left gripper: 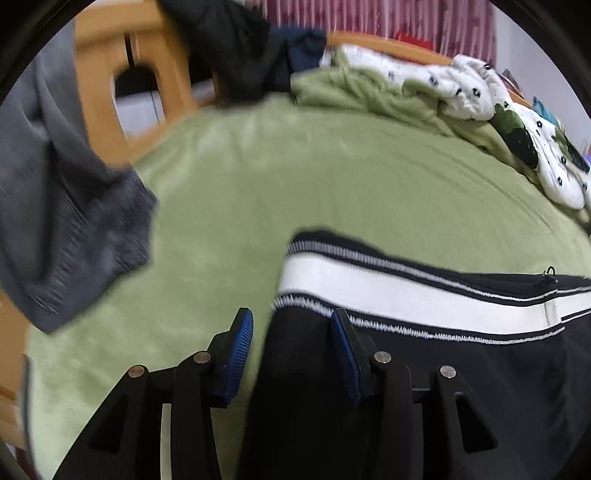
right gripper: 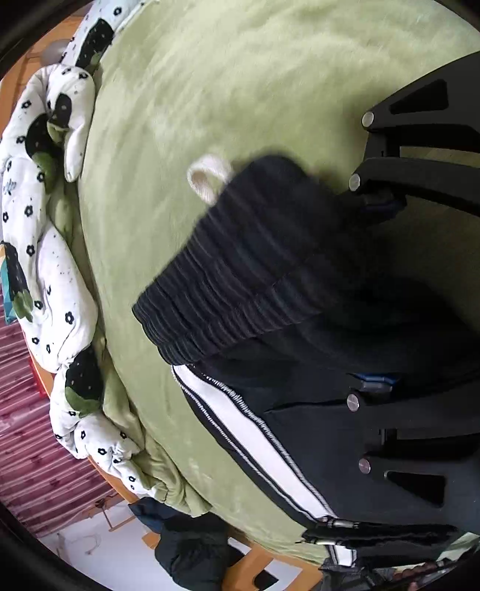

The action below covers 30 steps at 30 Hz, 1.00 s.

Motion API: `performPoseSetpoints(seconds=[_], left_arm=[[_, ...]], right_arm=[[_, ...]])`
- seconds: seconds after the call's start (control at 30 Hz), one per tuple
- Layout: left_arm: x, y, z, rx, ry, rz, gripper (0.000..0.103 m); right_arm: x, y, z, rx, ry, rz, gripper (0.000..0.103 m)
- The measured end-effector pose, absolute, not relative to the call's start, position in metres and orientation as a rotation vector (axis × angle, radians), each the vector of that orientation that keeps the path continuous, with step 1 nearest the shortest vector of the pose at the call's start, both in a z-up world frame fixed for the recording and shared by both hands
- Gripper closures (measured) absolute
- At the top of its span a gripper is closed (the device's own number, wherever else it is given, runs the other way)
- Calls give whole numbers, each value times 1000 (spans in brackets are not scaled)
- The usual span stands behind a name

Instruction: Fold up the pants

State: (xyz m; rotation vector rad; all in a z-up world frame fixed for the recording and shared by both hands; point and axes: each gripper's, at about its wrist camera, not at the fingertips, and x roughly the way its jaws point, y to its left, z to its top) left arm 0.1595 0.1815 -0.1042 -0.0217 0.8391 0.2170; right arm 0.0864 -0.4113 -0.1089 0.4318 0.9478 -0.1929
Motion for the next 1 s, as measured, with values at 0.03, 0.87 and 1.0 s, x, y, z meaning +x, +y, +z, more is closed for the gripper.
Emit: performPoseSetpoints(seconds=[0.03, 0.87, 1.0], left_arm=[[156, 179, -98, -4, 810, 217, 53], [184, 185, -148, -177, 930, 143, 28], [183, 182, -147, -163, 933, 142, 28]], right_arm=[[80, -411, -104, 408, 941, -205, 39], [96, -332, -103, -24, 833, -325, 26], [95, -331, -104, -42, 831, -335, 24]])
